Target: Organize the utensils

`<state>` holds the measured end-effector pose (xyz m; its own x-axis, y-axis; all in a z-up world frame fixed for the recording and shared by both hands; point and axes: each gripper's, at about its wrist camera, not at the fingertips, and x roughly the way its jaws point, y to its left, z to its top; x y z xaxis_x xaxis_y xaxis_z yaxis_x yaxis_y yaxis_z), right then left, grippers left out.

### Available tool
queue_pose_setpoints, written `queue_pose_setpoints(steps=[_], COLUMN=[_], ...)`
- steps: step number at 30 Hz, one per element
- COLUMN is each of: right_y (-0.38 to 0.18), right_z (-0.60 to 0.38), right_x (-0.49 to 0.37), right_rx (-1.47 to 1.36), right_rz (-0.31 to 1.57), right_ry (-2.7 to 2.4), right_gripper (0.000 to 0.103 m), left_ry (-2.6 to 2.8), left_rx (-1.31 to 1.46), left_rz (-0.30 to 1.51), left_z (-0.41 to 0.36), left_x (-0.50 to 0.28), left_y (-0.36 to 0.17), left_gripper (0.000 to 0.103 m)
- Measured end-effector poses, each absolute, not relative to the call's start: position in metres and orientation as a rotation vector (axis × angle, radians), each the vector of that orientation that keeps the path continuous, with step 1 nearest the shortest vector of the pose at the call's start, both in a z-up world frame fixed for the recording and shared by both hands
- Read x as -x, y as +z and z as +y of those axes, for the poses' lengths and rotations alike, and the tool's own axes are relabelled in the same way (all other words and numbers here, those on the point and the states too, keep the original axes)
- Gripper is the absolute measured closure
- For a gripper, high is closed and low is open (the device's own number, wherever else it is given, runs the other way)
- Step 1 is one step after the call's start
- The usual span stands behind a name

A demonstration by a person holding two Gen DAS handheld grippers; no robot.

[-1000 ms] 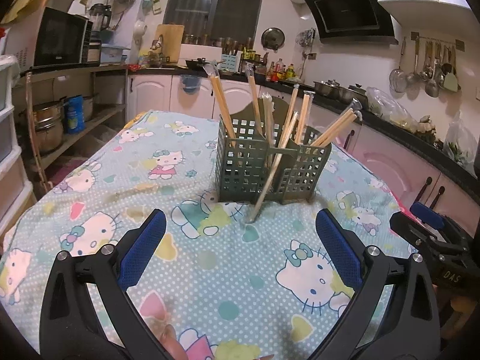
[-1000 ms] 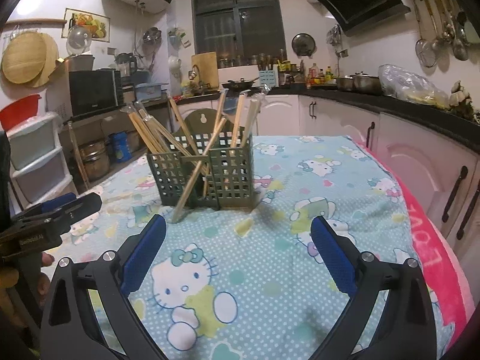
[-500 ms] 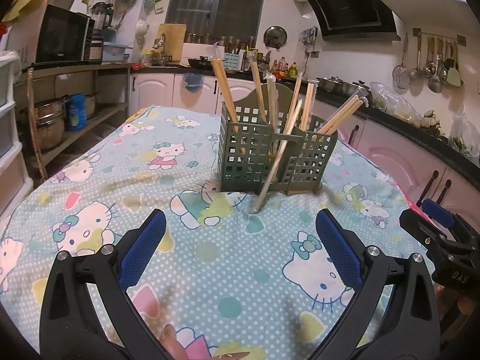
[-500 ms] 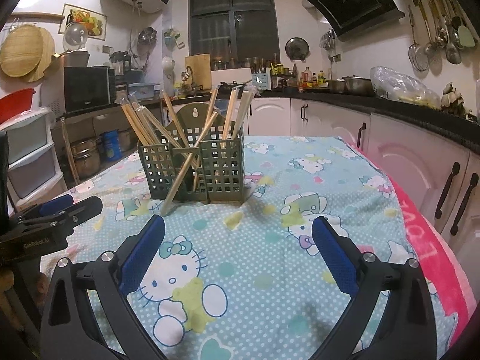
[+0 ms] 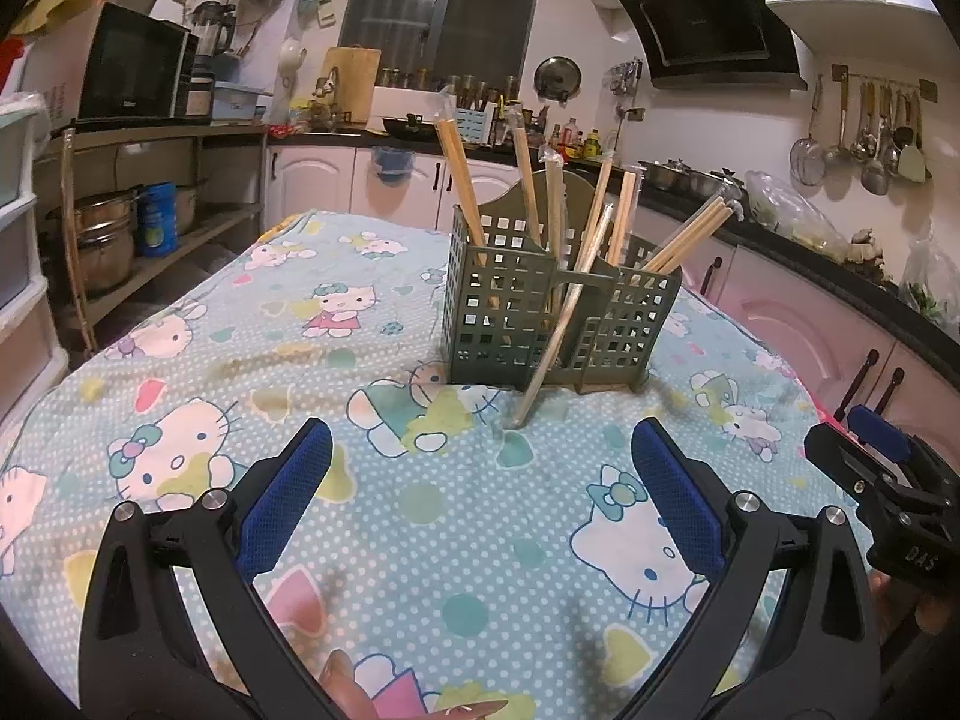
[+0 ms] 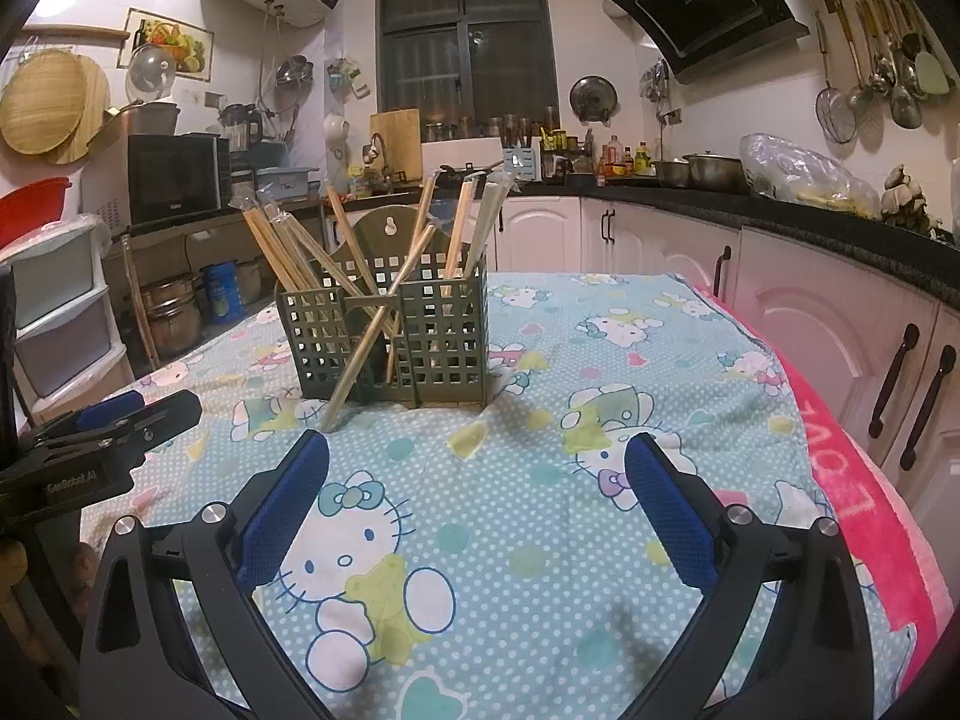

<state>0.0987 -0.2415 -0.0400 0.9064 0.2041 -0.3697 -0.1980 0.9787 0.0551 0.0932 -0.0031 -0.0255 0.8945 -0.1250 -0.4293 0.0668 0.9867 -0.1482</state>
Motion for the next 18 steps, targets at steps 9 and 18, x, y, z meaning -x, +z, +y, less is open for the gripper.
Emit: queue_pose_setpoints(steps=[9, 18], right_y=[-0.0397, -0.0394], right_z=[-0.2415, -0.2413], right_x=[-0.0987, -0.0986], right_rx=[-0.014, -0.015], right_rz=[0.387, 0.385], right_ry=[0.207, 0.206], right_gripper=[0.007, 0.007], left_ry=[-0.093, -0.087], left_rx=[0.134, 0.136], left_rz=[0.459, 0.464], left_z=[-0.0029, -0.0015], left_x=[-0.0952, -0.0962], left_y=[-0.0261, -0.027], left_gripper=[0.011, 0.011])
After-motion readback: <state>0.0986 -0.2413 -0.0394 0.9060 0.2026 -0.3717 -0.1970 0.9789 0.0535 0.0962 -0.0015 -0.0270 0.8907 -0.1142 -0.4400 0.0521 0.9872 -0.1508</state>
